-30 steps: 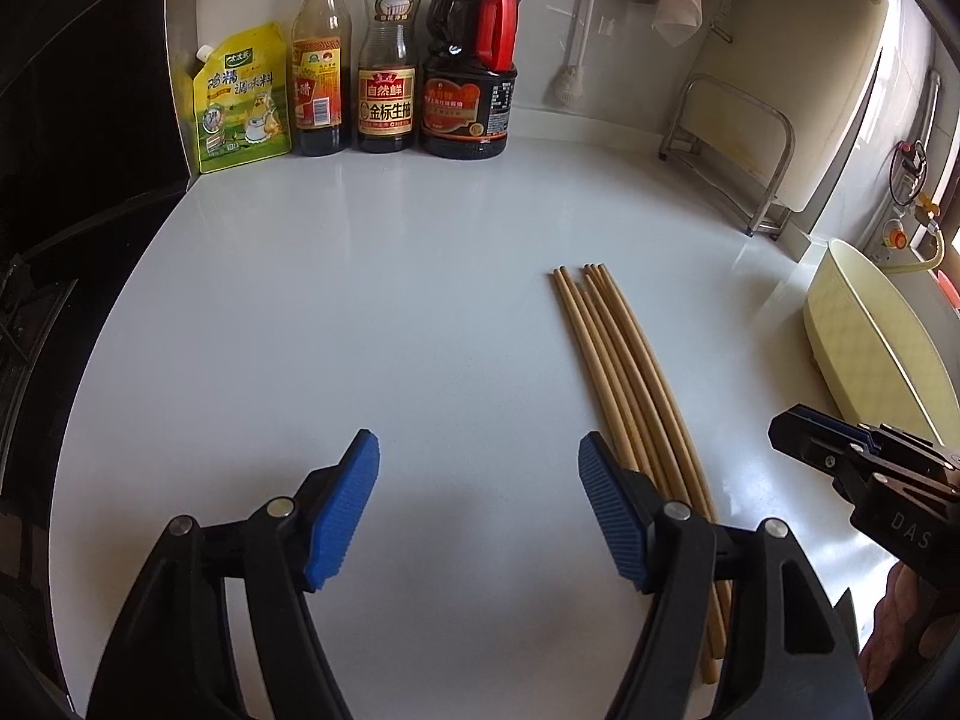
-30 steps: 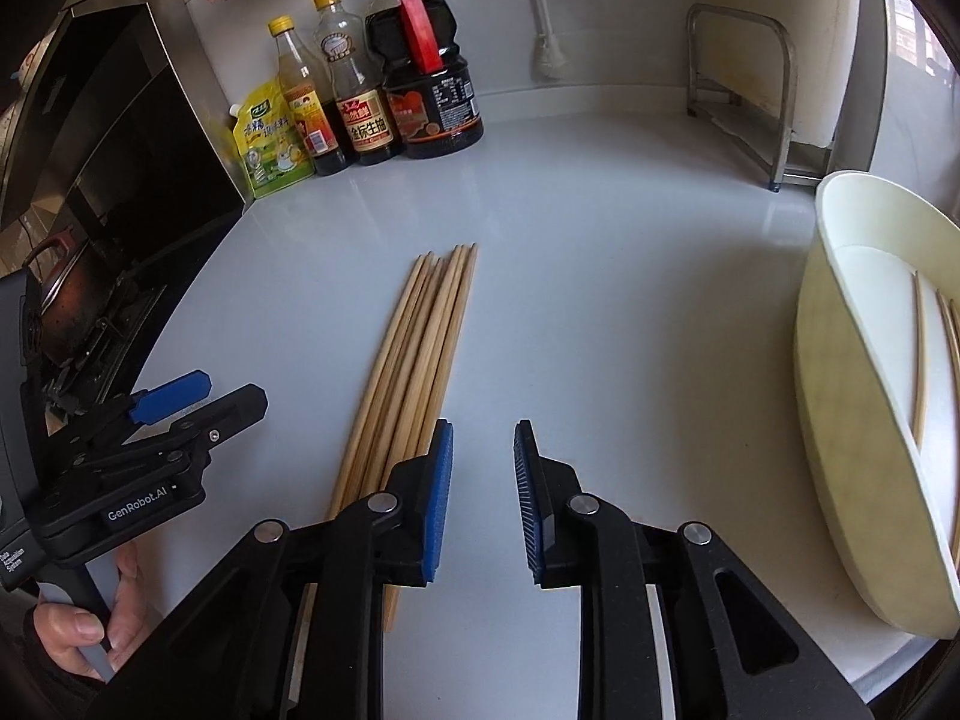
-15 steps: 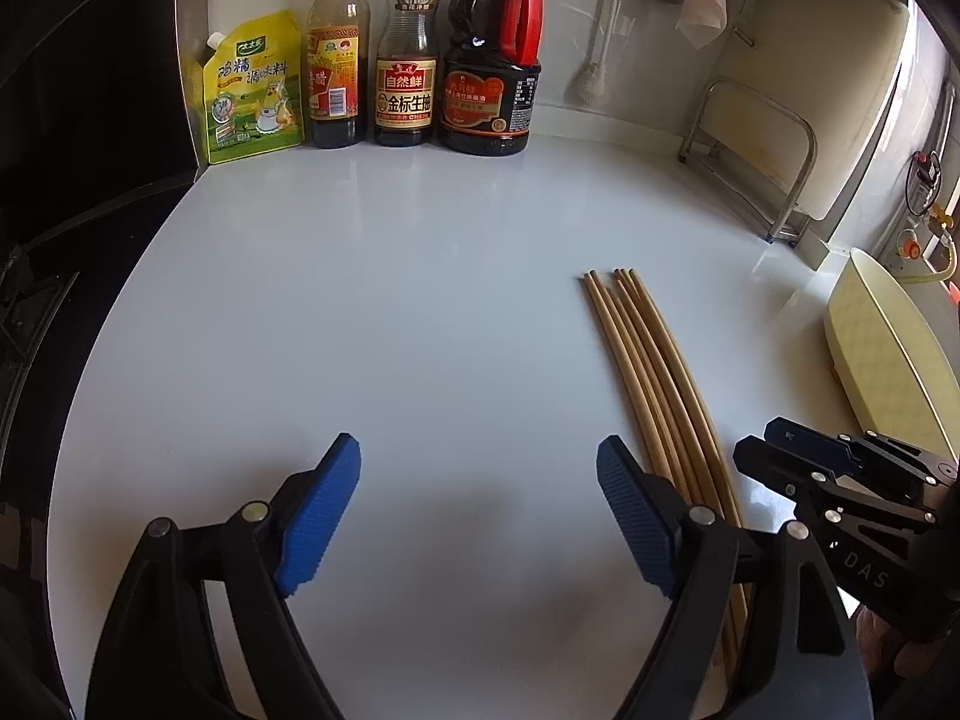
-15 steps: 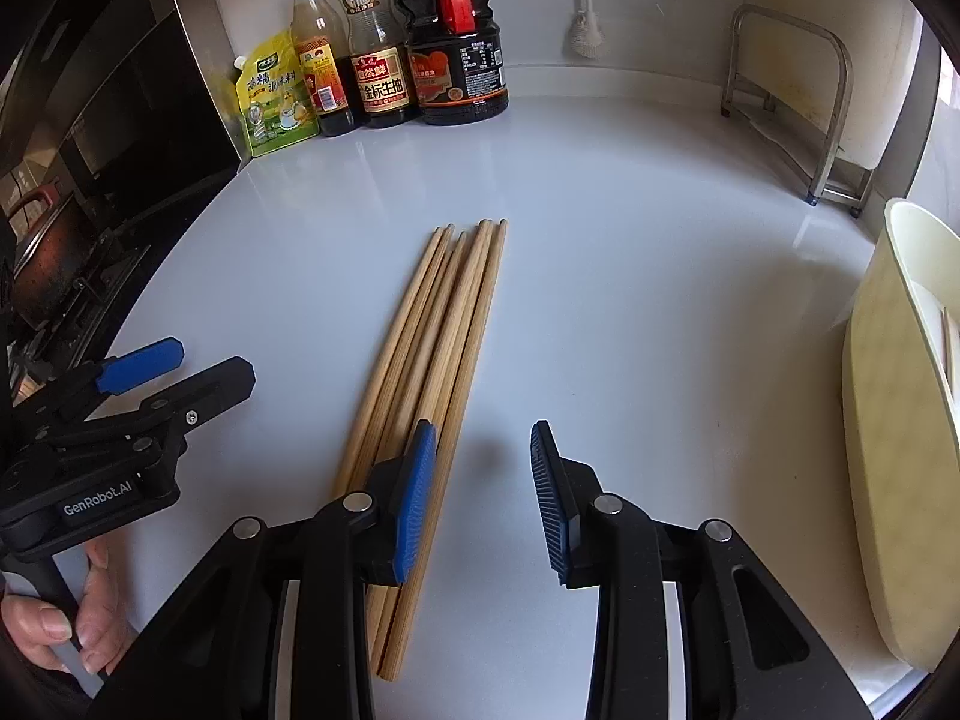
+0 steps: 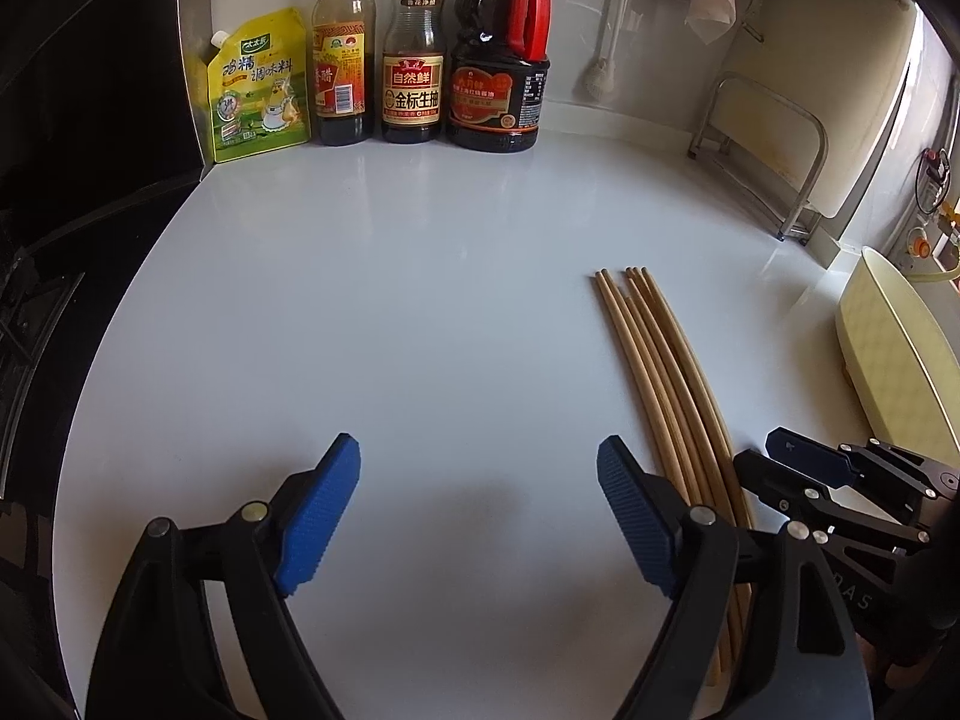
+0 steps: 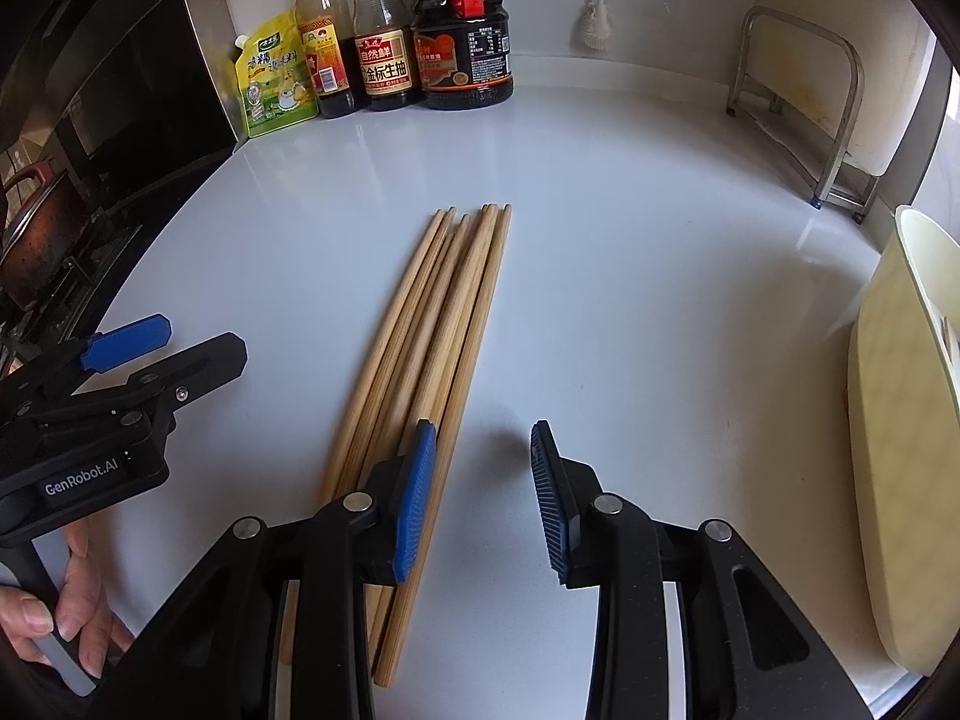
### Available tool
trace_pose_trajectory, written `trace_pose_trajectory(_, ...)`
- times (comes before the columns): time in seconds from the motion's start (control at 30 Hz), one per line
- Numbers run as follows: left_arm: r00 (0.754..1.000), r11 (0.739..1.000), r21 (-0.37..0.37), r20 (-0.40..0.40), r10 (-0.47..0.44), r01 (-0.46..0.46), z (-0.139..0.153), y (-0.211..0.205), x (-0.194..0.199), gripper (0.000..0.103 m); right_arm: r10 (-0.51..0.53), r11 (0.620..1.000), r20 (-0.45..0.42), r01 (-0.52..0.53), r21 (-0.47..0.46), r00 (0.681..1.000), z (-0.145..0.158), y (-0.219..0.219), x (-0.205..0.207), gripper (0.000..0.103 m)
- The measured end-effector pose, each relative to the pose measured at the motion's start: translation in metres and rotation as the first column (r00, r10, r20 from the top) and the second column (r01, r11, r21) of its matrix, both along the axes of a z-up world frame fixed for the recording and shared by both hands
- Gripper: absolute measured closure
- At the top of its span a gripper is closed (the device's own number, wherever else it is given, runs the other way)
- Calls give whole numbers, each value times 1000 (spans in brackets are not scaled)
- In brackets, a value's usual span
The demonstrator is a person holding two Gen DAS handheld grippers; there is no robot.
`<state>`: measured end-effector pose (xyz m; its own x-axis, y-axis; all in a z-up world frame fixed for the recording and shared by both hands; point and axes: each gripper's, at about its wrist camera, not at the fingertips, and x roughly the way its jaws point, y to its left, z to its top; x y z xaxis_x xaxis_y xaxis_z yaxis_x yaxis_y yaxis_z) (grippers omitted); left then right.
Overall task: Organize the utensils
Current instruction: 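Close the left tool on one chopstick while the right tool grasps another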
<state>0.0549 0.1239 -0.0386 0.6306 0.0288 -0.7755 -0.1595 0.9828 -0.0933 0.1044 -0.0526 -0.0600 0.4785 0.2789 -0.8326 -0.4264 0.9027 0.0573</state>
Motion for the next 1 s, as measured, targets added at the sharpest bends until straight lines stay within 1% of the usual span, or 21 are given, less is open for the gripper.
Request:
trace_pose_trajectory(0.13, 1000, 1000, -15, -6, -1, 1, -2, -1, 2, 23, -7, 1000, -2, 7, -3, 1000, -1, -2, 1, 71)
trace_pose_trajectory(0.33, 999, 999, -34, -22, -33, 32, -6, -12, 5, 23, -17, 1000, -1, 17, -1, 1000, -1, -7, 1, 71)
trace_pose_trajectory(0.67, 996, 998, -8, -60, -65, 65, -14, -32, 12, 23, -55, 998, -6, 55, 21, 998, 0, -27, 1, 71)
trace_pose_trajectory(1.0, 993, 996, -22, -79, -86, 84, -16, -41, 17, 23, -85, 996, -17, 86, 33, 996, 1, -43, -1, 71)
